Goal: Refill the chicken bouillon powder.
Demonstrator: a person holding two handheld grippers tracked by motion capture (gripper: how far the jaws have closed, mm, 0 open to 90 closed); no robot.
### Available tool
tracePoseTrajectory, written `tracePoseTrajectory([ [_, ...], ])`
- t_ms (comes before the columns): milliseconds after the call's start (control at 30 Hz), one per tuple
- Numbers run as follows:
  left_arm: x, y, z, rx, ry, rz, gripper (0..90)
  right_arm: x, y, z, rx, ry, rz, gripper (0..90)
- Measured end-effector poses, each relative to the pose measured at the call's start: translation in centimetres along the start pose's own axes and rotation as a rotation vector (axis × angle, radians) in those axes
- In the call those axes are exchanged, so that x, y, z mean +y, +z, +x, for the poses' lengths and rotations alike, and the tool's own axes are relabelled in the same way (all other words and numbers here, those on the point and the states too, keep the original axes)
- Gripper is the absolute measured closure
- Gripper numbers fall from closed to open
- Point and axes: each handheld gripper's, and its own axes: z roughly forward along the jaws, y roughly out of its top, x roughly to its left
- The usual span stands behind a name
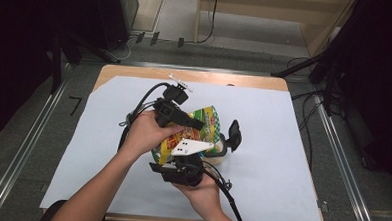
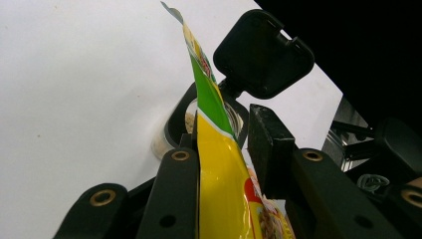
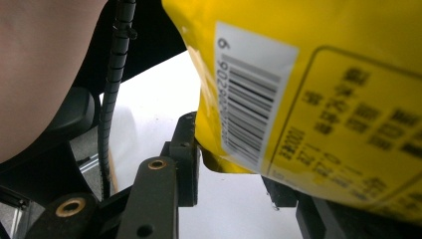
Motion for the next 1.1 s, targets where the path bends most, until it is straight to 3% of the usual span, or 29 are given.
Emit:
tracePoseTrajectory([
  [1100, -0.04, 0.13, -0.08, 0.001, 0.002, 0.001, 74.6, -0.15, 0.02, 0.07, -0.006, -0.006, 0.001, 64.4],
])
